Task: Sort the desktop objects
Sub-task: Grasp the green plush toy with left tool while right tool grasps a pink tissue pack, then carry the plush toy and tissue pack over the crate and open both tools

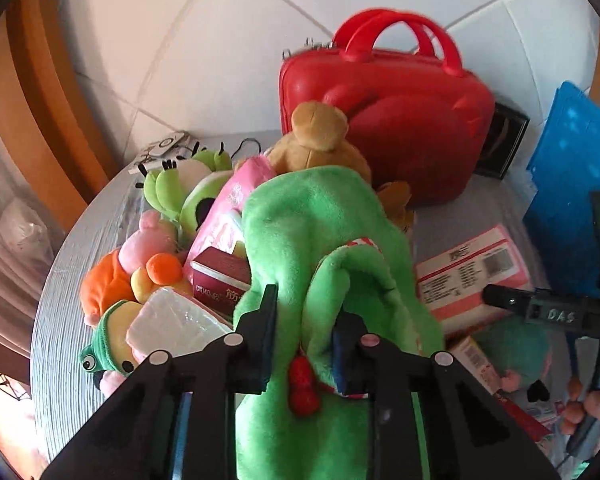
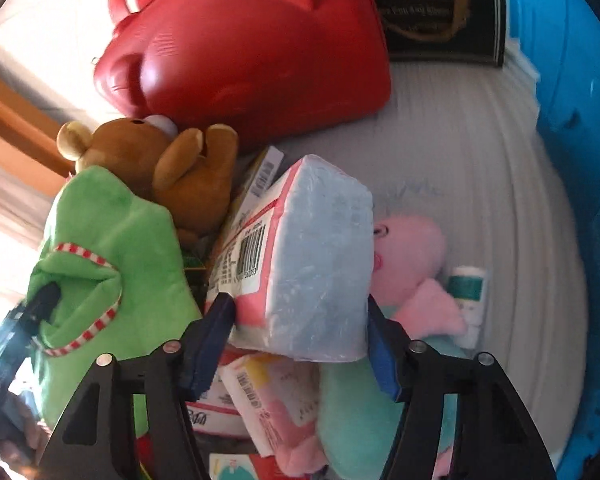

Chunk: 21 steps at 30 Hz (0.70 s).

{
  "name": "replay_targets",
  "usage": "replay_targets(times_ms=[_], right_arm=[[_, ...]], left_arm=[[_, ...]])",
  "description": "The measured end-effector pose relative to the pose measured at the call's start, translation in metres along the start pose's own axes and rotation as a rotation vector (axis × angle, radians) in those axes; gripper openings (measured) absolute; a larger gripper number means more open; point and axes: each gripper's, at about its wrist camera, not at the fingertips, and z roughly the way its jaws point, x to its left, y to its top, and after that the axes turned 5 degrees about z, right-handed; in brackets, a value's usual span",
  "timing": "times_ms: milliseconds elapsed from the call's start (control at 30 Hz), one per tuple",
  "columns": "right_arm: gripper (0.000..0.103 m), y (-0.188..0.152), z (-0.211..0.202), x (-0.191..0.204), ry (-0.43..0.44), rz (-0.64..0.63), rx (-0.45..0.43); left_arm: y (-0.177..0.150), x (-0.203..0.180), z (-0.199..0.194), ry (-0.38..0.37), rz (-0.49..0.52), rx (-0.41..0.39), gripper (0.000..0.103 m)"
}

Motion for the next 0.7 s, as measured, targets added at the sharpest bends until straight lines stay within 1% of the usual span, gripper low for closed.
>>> replay_targets(times_ms=[67,200,300,400,467,567,700], right_arm=[[0.056,-0.005,-0.014,0.011,-0.008,-0.052,-0.045],[0.056,-0.016,-0.054,0.03,-0.019,-0.128,-0.152],[0.056,-0.028,-0.088,0.044,-0.031,-0.178,-0.235],[0.056,-0.04,-0.124,0.056,-0.071,-0.215,-0.326],[0.056,-0.054,-0.152,0.06,-0.097,-0.227,-0.391],[0.056,-0.072,-0.19,0.058,-0.114,-0.22,-0.463],[0.055,-0.107,-0.246,0.045,-0.13,-0.199,-0.554]], left_arm=[[0.0,-0.002,-0.014,-0.002,-0.005,-0.034,0.021],[0.004,-0.003,-0.044,-0.005,-0.013,-0.109,0.021],[0.006,-0.007,-0.074,-0.023,-0.013,-0.174,0.021],[0.004,-0.013,-0.101,-0.032,-0.003,-0.231,0.021],[0.003,-0.019,-0.121,-0.043,0.008,-0.271,0.021],[0.0,-0.032,-0.149,-0.075,0.027,-0.322,0.021],[-0.002,-0.054,-0.176,-0.122,0.064,-0.363,0.021]])
